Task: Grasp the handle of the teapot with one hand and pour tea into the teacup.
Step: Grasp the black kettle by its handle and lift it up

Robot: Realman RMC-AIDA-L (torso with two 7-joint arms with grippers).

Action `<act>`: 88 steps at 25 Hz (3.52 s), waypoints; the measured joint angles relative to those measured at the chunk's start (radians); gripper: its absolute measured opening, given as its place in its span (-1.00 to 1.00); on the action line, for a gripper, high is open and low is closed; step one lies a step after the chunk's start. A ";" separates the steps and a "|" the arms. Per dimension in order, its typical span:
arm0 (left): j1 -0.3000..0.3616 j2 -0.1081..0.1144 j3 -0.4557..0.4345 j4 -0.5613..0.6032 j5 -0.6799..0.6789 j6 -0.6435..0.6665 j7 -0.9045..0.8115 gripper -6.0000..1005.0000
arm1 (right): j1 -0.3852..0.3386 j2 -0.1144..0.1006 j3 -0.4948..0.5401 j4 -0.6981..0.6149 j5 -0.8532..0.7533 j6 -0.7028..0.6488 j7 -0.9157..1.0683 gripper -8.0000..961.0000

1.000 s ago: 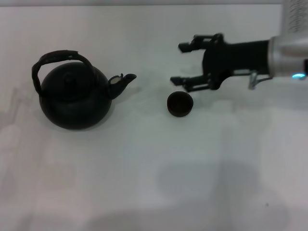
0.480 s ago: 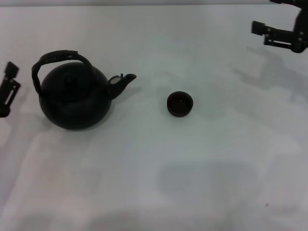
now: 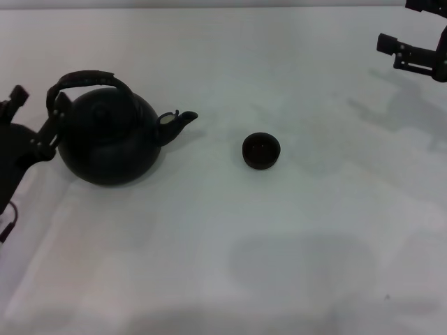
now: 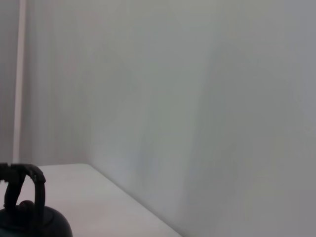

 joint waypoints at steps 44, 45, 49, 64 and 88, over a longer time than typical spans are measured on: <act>-0.046 -0.002 -0.029 -0.067 -0.009 0.103 -0.034 -0.36 | 0.032 0.000 -0.006 0.107 0.020 -0.096 -0.044 0.78; -0.049 -0.001 -0.028 -0.067 -0.010 0.106 -0.037 -0.45 | 0.032 0.000 -0.006 0.111 0.021 -0.096 -0.044 0.78; -0.060 -0.001 -0.029 -0.067 -0.015 0.114 -0.042 -0.53 | 0.033 0.000 -0.002 0.120 0.021 -0.096 -0.045 0.78; -0.131 0.006 -0.043 -0.044 -0.014 0.114 -0.108 -0.69 | 0.030 0.002 0.003 0.155 0.043 -0.095 -0.058 0.77; -0.232 -0.001 0.112 0.497 0.268 0.234 -0.846 -0.69 | 0.040 0.004 -0.008 0.288 0.229 -0.057 -0.163 0.76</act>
